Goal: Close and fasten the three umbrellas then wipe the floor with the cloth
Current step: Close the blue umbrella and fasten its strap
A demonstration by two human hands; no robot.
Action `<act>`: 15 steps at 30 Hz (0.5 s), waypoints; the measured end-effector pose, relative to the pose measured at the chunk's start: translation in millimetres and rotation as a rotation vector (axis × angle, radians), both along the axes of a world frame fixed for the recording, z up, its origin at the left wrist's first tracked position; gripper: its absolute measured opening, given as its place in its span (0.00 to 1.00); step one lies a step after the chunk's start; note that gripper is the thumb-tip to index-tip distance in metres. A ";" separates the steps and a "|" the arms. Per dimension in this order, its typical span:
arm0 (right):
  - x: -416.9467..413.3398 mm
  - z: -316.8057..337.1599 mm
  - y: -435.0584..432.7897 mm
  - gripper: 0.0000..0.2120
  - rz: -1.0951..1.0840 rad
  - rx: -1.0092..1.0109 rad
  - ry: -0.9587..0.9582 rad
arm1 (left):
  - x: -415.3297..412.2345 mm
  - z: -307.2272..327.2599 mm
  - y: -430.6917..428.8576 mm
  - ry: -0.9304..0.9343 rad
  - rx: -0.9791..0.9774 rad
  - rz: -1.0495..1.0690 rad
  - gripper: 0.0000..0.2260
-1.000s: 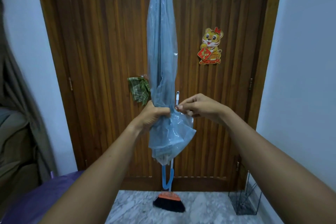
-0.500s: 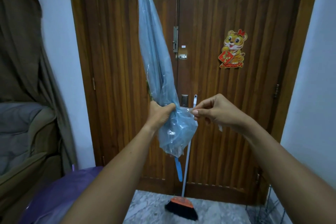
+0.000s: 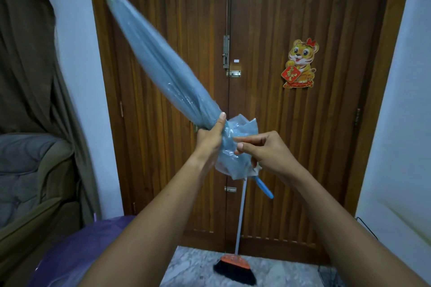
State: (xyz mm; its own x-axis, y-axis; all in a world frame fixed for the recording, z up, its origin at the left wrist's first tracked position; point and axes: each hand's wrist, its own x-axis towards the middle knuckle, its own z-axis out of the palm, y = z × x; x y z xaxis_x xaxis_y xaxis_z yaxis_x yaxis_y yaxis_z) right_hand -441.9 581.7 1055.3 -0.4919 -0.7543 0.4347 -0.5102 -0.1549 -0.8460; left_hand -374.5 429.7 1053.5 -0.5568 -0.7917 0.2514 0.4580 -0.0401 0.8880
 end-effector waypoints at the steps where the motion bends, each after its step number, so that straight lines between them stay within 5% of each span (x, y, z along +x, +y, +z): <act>1: 2.6 -2.5 -1.9 0.10 -0.006 -0.015 -0.004 | -1.8 1.1 3.0 0.024 0.052 -0.027 0.19; 9: -0.2 -33.0 -11.4 0.09 -0.266 -0.117 0.211 | -7.5 13.8 29.9 0.172 0.256 -0.339 0.27; 15: -0.3 -44.0 -2.5 0.09 -0.379 -0.148 0.308 | -12.9 14.6 37.6 0.246 0.344 -0.327 0.25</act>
State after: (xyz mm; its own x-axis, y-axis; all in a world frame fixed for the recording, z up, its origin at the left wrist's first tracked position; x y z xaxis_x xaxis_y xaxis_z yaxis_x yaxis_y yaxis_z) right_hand -442.2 579.2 1011.3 -0.5513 -0.4672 0.6912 -0.7760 -0.0172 -0.6306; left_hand -387.3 467.3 1068.1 -0.7454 -0.6467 0.1617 0.5657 -0.4855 0.6665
